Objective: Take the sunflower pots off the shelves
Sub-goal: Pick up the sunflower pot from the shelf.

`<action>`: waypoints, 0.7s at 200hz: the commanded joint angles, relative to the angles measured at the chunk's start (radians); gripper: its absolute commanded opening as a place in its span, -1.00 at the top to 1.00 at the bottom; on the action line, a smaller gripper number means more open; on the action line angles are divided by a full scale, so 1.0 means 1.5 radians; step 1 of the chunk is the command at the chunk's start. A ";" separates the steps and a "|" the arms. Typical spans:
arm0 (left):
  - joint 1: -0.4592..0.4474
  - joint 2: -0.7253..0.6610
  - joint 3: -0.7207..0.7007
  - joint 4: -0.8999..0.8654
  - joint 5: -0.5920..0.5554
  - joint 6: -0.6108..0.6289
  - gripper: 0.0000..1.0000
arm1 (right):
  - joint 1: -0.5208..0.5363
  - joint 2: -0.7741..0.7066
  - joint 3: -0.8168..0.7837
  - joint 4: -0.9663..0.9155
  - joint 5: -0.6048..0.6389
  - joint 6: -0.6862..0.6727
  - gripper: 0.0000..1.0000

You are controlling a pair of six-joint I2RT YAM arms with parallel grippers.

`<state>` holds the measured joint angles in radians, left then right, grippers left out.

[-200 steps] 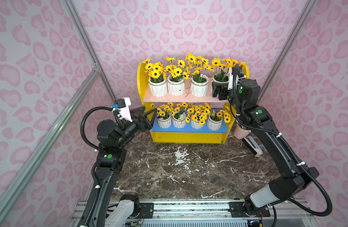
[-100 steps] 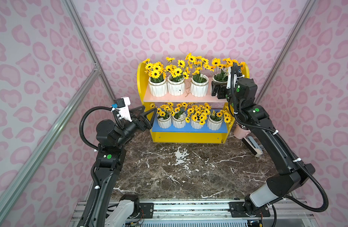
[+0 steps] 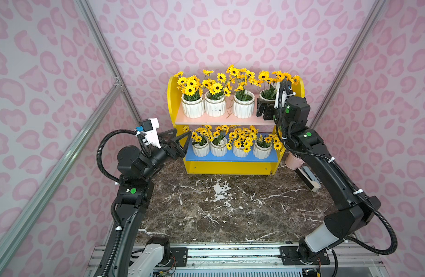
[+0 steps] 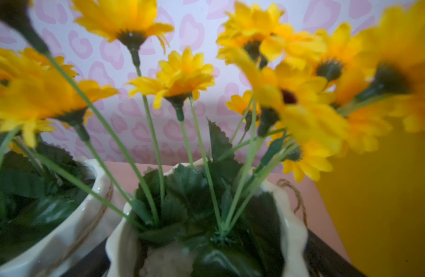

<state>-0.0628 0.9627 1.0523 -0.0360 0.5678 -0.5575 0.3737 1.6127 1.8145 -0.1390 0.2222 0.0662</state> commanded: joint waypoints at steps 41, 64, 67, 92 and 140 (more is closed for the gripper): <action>0.000 -0.001 0.010 0.023 -0.005 0.003 -0.95 | 0.000 0.010 0.007 0.036 0.043 -0.026 -0.98; -0.001 0.001 0.012 0.024 -0.004 0.004 -0.95 | 0.001 0.009 0.005 0.043 0.042 -0.037 -0.98; 0.000 0.002 0.012 0.024 -0.004 0.004 -0.95 | 0.001 0.009 0.005 0.043 0.042 -0.039 -0.98; 0.000 0.003 0.012 0.026 -0.004 0.006 -0.95 | -0.001 0.010 0.002 0.046 0.034 -0.049 -0.98; -0.001 0.007 0.012 0.029 -0.003 0.010 -0.95 | -0.015 0.009 -0.010 0.058 0.002 -0.047 -0.97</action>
<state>-0.0635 0.9691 1.0607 -0.0330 0.5674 -0.5564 0.3641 1.6283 1.8088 -0.1059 0.2470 0.0021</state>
